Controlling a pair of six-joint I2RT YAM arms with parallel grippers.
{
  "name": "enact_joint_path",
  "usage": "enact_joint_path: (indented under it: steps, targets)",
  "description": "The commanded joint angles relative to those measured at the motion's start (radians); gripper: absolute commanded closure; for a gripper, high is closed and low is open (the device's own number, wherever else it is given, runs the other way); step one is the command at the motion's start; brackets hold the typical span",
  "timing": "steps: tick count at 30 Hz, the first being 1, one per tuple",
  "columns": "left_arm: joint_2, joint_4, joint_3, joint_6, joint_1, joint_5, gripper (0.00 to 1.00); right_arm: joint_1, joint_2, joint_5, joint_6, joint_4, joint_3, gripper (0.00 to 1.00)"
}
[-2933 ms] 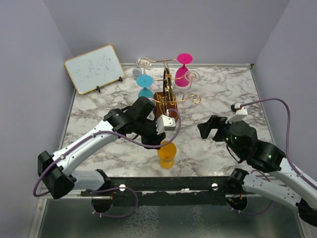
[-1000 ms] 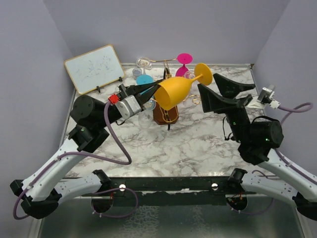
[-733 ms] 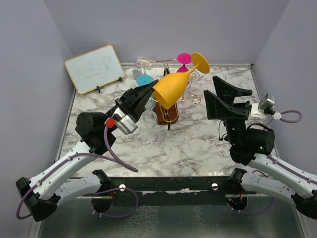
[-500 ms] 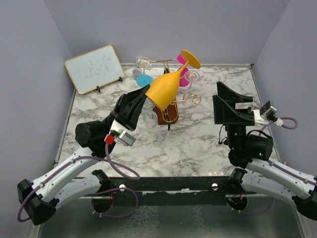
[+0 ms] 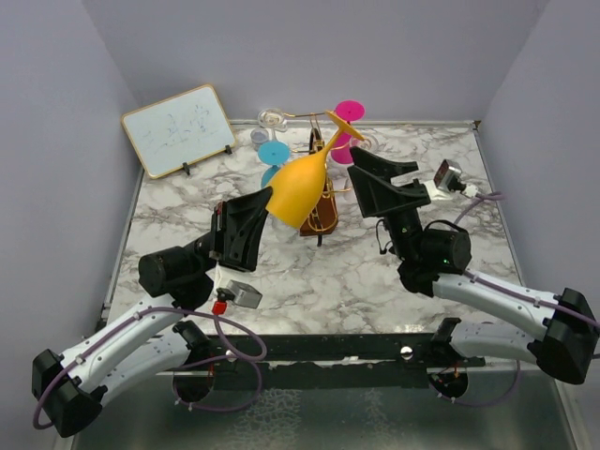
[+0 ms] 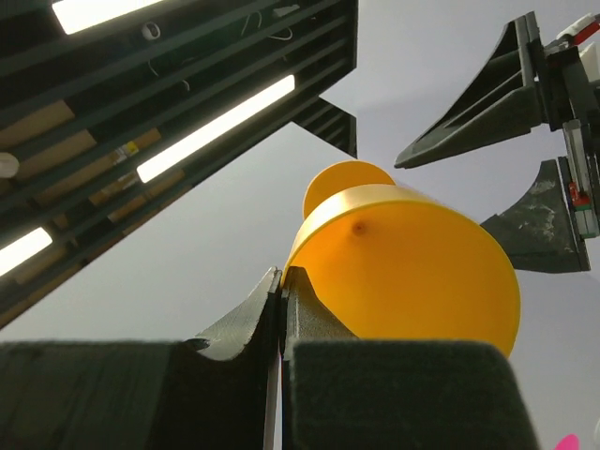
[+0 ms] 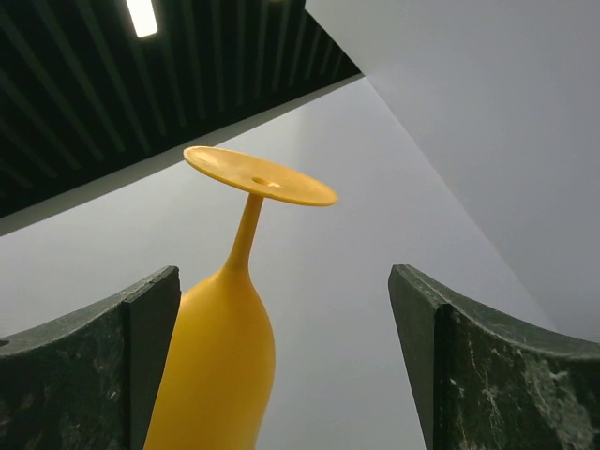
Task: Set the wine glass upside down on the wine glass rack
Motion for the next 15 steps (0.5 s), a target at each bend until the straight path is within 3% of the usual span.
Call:
enact_joint_path:
  steps: [1,15]
  targets:
    - [-0.030,0.049,-0.031,0.168,0.017,0.092,1.00,0.006,0.065,-0.062,0.125,0.093,0.042,0.09]
    - [-0.045,0.001,-0.121,0.380,0.032,0.179,1.00,0.006,0.240,-0.196,0.287,0.232,0.113,0.20]
